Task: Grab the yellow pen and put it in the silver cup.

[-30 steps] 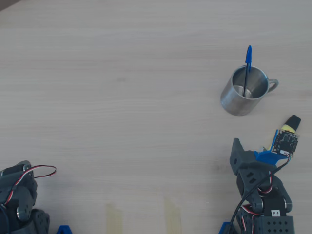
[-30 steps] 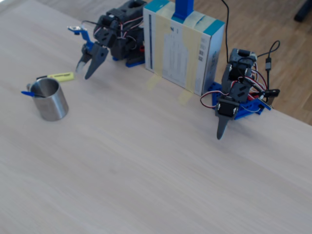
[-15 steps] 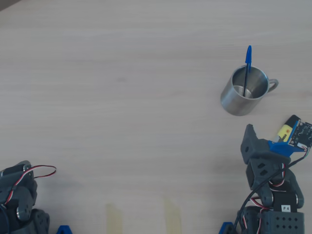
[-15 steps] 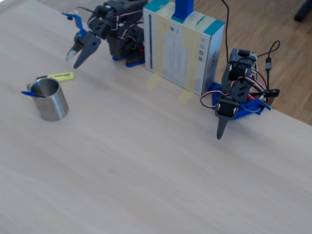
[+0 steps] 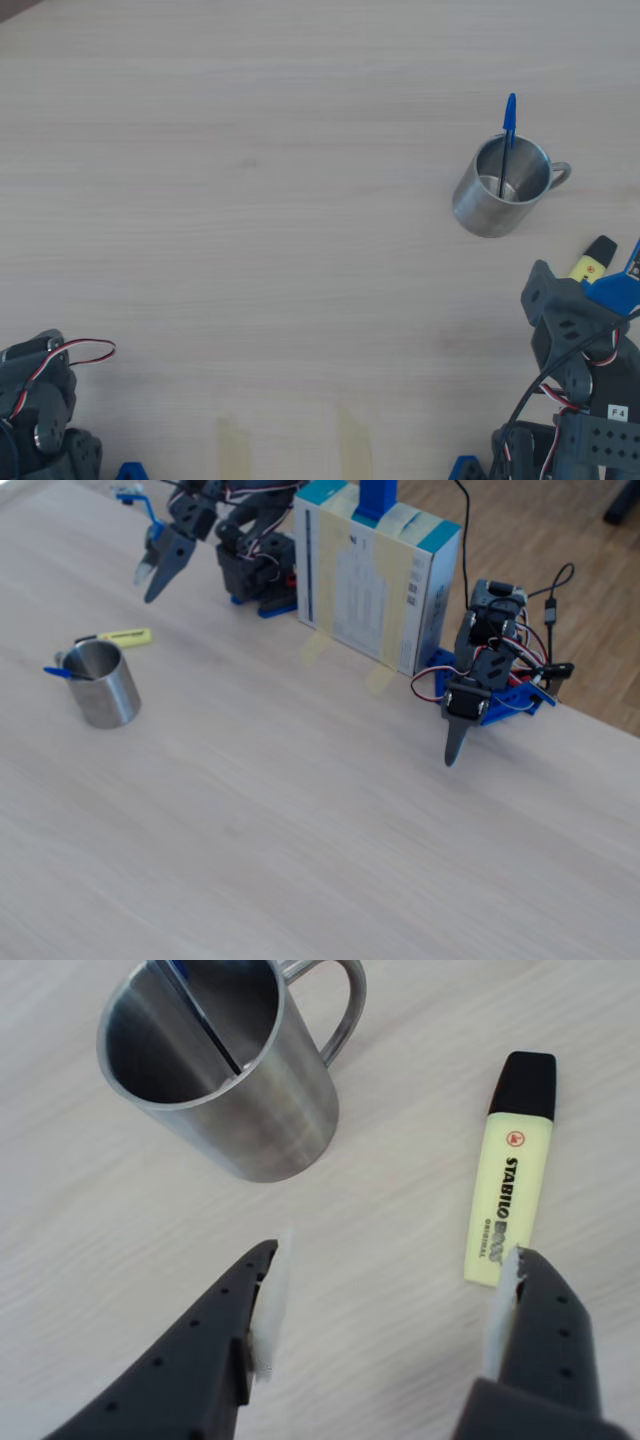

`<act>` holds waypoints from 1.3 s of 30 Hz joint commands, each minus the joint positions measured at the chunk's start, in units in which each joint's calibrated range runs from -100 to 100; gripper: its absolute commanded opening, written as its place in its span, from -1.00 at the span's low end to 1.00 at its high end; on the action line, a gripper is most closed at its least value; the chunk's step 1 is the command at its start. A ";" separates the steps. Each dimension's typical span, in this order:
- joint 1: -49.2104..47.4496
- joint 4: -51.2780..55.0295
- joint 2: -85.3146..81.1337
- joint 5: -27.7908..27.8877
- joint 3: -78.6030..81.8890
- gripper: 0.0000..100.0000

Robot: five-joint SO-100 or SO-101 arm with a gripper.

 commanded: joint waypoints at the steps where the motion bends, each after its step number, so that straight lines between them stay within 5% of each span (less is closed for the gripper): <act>1: 1.23 1.63 3.64 0.15 -6.37 -0.37; 39: 8.39 1.03 33.23 0.26 -24.42 -0.39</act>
